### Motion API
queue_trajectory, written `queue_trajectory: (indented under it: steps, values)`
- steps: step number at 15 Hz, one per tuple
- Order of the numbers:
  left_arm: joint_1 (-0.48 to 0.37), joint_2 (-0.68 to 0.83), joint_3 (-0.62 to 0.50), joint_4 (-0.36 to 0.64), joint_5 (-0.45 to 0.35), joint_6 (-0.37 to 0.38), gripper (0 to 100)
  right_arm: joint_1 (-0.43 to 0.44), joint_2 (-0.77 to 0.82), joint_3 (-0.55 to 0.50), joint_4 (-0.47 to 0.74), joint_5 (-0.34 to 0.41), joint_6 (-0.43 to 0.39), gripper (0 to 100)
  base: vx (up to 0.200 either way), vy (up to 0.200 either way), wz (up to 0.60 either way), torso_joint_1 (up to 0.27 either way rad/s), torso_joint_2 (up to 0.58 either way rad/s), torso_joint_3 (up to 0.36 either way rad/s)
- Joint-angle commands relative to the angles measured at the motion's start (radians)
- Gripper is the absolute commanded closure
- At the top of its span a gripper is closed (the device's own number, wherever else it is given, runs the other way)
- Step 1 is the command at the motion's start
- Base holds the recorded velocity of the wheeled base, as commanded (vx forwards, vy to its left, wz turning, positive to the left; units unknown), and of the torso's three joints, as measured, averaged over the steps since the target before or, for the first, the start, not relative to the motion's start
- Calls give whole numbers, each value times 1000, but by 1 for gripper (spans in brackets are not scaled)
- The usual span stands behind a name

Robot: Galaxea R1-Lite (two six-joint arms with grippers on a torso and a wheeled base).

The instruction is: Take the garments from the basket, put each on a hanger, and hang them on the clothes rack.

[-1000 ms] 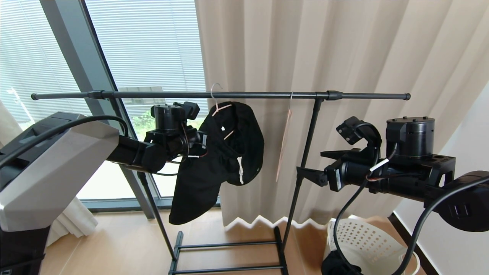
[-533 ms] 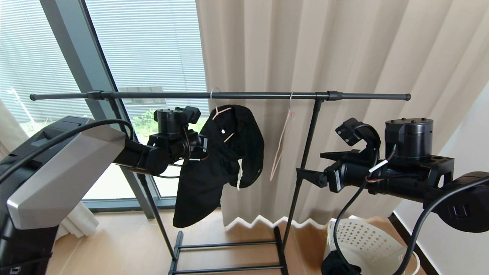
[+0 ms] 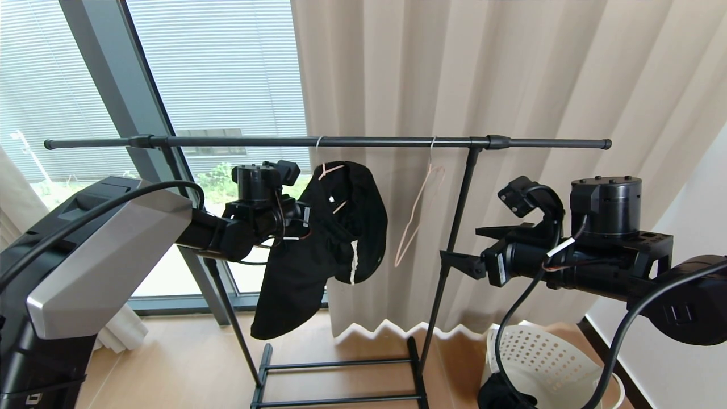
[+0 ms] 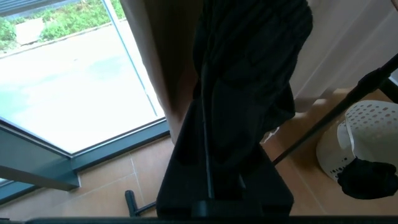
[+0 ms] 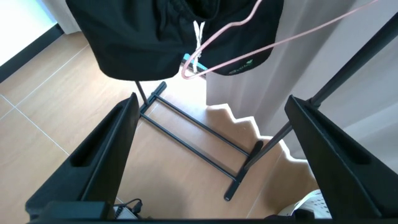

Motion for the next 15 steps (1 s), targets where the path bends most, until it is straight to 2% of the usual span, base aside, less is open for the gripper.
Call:
queue_trajectory:
  steps: [1, 5, 8, 9, 11, 12, 13, 14, 15]
  values:
    - [1, 0, 0, -1, -5, 0, 0, 0, 2, -1, 0, 1, 0, 0, 0, 0, 0, 0, 0, 0]
    - [3, -42, 50, -38, -8, -1, 0, 0, 4, 2, 0, 1, 0, 0, 0, 0, 0, 0, 0, 0]
    - [-2, -189, 158, 2, -14, 6, 0, 0, -6, 0, -2, -1, 0, 0, 0, 0, 0, 0, 0, 0]
    - [-4, -192, 159, 4, -14, 6, 0, 0, -6, 0, -2, -1, 0, 0, 0, 0, 0, 0, 0, 0]
    - [3, -401, 286, 114, -18, 5, 0, 0, -32, 7, -2, 1, 0, 0, 0, 0, 0, 0, 0, 0]
    - [3, -428, 311, 123, -18, 5, 0, 0, -38, 8, -2, 1, 0, 0, 0, 0, 0, 0, 0, 0]
    - [3, -539, 435, 128, -19, 2, 0, 0, -84, 30, -2, -1, 1, 0, 0, 0, 0, 0, 0, 0]
    - [3, -562, 464, 128, -19, 3, 0, 0, -99, 36, -2, -1, 1, 0, 0, 0, 0, 0, 0, 0]
    - [-1, -666, 601, 125, -22, 2, 0, 0, -173, 72, -12, -15, 1, 0, 0, 0, 0, 0, 0, 0]
